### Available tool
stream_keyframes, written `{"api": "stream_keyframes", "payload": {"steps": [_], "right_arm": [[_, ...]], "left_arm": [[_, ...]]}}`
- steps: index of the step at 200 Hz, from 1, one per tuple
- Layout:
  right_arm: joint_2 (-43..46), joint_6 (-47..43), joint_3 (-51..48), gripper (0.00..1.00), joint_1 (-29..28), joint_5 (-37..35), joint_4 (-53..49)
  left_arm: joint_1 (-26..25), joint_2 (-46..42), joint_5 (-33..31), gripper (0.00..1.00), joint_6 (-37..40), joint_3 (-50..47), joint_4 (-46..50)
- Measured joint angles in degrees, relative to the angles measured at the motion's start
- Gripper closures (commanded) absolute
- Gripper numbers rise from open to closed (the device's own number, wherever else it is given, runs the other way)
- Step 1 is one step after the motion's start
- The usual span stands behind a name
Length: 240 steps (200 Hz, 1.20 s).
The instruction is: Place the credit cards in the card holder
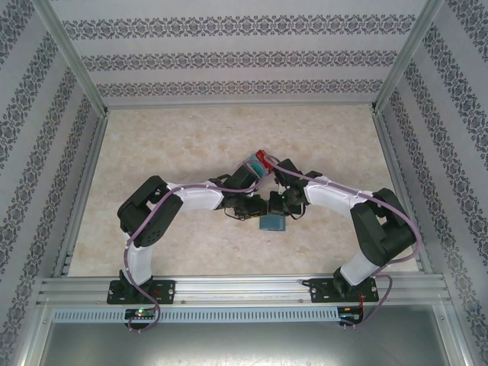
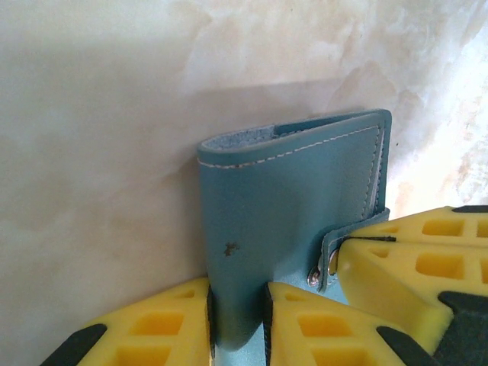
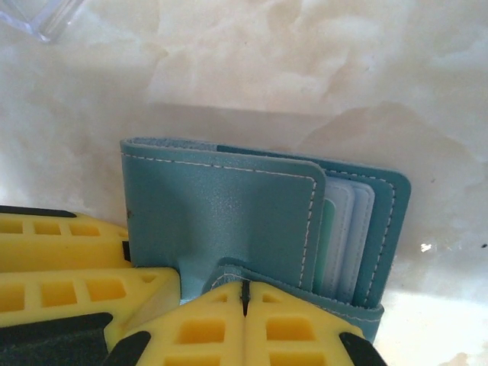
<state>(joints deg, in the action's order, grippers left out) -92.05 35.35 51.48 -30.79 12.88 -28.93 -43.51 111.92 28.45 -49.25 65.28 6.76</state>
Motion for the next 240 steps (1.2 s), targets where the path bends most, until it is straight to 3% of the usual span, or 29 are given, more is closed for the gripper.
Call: {"api": "stream_keyframes", "payload": {"steps": [165,211,240], "right_arm": [[-4.94,-3.87,4.96,1.0,-2.49,-4.57,-5.6],[-1.42,-2.69,2.1,1.0,-1.42,-2.67,-2.27],[1.33,-2.23,1.6,0.88,-0.2,1.64,-2.49]], "left_arm": [[0.0,-0.07,-0.24,0.79,-0.28,-0.02,0.07],[0.0,-0.15,-0.28,0.78,-0.42,-0.17,-0.07],[0.0,-0.22,-0.37,0.77,-0.44,-0.2,-0.7]]}}
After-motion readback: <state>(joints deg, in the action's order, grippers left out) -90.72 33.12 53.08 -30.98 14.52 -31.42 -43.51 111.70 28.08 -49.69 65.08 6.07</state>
